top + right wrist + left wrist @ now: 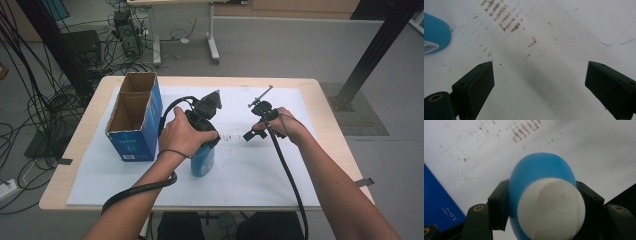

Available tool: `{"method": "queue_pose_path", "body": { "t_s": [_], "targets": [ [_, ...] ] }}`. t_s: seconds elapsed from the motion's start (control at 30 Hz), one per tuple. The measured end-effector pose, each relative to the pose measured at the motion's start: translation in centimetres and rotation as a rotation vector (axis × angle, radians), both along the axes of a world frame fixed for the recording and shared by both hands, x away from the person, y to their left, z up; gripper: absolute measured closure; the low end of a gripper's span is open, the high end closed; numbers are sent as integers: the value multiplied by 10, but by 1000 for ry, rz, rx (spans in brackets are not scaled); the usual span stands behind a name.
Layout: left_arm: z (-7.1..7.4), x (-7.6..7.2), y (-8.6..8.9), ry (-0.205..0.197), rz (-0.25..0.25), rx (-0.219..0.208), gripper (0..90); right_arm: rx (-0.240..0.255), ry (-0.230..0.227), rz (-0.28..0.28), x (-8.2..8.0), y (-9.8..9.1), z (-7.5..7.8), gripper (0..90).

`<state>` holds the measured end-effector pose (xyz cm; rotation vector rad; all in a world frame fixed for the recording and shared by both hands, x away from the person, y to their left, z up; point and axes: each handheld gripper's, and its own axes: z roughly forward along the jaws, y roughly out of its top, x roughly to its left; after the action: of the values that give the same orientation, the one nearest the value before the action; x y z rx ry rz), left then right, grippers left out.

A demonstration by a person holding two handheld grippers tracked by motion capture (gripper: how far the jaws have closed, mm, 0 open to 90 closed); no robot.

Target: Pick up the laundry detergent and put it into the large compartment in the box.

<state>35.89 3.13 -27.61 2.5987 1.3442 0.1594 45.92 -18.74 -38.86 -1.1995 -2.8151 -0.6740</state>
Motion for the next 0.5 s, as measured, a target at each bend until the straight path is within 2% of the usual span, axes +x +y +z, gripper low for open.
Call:
{"method": "queue_pose_path", "body": {
  "t_s": [0.13,0.37,0.5],
  "targets": [
    [13,0,0,-15,1,-12,380,3,2,-2,0,1,0,83],
    [48,0,-2,-63,8,-28,380,2,-2,0,-2,2,1,83],
    [70,-1,-4,-78,-3,-12,380,2,-3,-5,-2,1,2,84]
  ]
}}
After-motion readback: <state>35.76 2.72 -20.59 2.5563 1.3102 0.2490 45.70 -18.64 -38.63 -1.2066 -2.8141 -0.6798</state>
